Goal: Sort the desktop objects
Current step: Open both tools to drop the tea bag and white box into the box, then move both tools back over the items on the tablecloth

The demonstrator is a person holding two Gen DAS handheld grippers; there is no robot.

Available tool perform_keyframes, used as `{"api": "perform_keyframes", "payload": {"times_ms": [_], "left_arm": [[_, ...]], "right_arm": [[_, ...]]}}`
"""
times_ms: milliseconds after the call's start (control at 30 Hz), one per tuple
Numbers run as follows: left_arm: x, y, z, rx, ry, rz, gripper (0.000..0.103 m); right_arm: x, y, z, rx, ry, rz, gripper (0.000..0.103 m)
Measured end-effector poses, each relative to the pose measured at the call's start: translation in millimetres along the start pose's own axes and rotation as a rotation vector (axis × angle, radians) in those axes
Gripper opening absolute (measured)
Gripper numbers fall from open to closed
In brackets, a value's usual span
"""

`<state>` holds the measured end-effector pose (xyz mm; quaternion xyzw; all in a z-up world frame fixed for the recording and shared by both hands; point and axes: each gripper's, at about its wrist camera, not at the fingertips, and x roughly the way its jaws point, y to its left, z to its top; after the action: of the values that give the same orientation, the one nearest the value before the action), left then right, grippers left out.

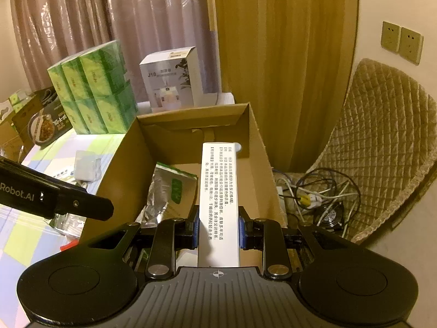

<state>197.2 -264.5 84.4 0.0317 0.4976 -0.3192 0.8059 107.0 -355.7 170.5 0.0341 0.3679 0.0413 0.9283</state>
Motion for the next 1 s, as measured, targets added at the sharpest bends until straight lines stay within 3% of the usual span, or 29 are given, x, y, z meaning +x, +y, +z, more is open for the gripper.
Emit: {"api": "perform_keyframes", "payload": {"times_ms": [533,1000], "left_arm": [[-14,7,-11,0.008,-0.027,-0.011,0.052],[-49,19,-45,0.035,-0.078,0.015,0.062]], "right_arm": [[-13,-2,1,0.028,-0.055,-0.013,0.028],[-47,32,-27,0.035,-0.070,0.039,0.068]]}}
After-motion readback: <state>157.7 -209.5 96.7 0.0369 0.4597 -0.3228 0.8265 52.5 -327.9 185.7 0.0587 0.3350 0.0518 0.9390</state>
